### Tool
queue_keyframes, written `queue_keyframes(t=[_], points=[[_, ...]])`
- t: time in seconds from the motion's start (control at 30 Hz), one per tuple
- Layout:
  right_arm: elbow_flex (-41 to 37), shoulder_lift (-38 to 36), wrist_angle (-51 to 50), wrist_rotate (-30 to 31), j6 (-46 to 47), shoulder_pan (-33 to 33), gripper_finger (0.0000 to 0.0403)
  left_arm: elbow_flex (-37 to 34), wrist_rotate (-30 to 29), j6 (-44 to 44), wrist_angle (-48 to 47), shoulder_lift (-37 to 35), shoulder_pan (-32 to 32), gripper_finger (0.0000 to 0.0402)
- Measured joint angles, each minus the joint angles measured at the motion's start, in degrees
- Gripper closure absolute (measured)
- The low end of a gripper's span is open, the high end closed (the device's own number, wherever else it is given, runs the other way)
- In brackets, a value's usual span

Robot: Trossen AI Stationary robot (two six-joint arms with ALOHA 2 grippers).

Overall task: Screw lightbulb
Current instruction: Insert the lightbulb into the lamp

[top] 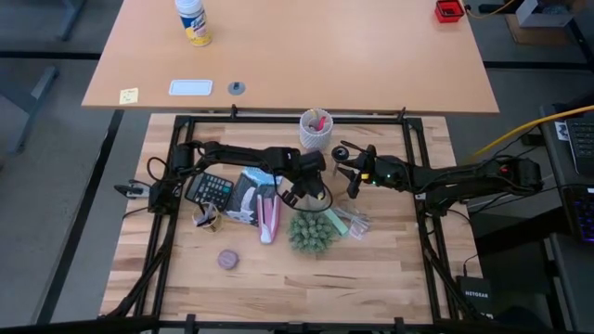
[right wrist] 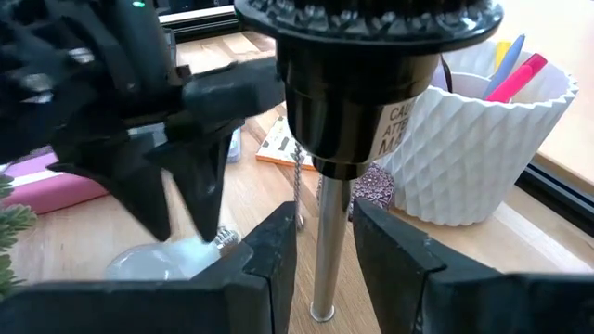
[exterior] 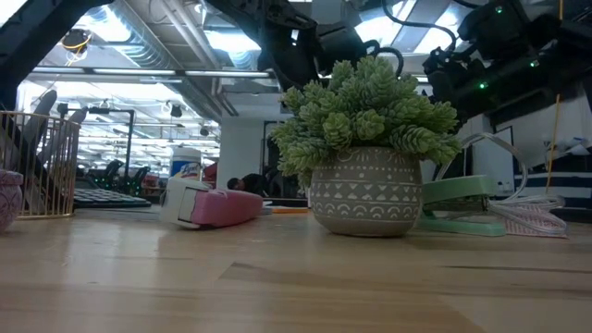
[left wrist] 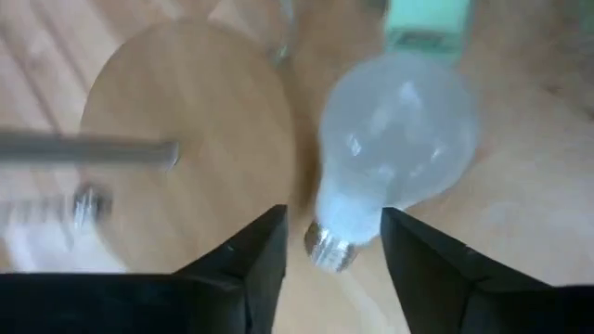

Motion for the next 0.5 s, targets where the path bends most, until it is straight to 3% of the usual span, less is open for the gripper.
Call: queue_keyframes(t=[0.17, 0.5], points=[[0.0, 0.0, 0.0, 0.0, 0.0, 0.0, 0.029, 0.0, 1.9, 1.5, 1.7, 1.9, 0.0, 0.0209], [0.0, 0.0, -0.1, 0.0, 0.0, 0.0, 0.029, 0.0, 2.3, 3.4, 3.8, 5.1, 0.0, 0.0208]])
